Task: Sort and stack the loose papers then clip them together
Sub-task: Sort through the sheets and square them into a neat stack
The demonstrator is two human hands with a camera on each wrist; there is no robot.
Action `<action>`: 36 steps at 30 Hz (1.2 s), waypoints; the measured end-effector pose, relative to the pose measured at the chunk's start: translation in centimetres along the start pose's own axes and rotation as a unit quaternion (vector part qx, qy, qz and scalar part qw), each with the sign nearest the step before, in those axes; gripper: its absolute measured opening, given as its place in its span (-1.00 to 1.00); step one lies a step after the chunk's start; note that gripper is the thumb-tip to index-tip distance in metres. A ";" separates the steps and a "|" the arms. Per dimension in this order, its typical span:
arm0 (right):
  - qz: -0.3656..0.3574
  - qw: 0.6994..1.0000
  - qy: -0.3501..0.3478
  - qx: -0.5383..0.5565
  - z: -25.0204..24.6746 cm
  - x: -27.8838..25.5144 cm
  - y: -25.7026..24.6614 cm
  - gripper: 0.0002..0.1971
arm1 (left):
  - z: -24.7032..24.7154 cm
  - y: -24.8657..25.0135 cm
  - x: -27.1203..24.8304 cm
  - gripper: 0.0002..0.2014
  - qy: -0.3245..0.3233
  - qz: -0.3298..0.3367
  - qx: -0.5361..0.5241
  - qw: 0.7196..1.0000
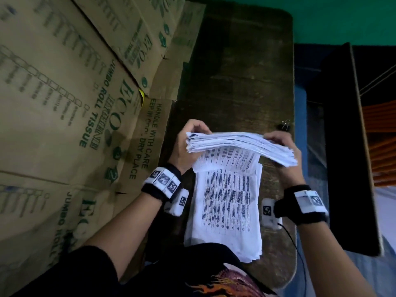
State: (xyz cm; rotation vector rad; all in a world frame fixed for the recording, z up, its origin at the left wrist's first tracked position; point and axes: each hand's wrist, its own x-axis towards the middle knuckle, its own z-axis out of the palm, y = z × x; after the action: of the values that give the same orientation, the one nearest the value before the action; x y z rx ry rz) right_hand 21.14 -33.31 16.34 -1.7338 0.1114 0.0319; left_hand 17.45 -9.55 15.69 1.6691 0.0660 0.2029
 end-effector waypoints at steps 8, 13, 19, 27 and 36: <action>-0.163 0.982 0.089 0.030 -0.2 -2.3 -4.3 -0.88 | 1.9 6.2 -0.1 -0.86 0.087 0.113 0.037 0.989; -0.092 0.993 0.062 0.047 -0.4 -5.5 -1.9 -0.71 | 2.1 3.7 -2.8 -0.69 0.063 0.085 0.019 0.994; 0.043 0.990 -0.050 -0.128 -1.7 -4.4 6.7 -0.85 | 1.8 0.5 -2.7 -0.69 0.025 0.049 0.006 0.998; 0.141 0.971 -0.004 -0.194 0.5 -3.0 10.0 -0.84 | -0.4 1.3 -0.8 -0.54 0.033 0.021 -0.020 0.999; -0.006 0.998 -0.055 0.019 -2.0 -4.0 -0.2 -0.74 | -1.0 -0.9 -1.9 -0.64 -0.054 -0.003 0.056 0.997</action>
State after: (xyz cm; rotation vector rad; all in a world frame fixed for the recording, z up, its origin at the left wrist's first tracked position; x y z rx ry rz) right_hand 17.12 -35.04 17.23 -1.6916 0.0214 0.1150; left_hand 15.50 -8.74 14.70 1.7883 0.0011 0.1055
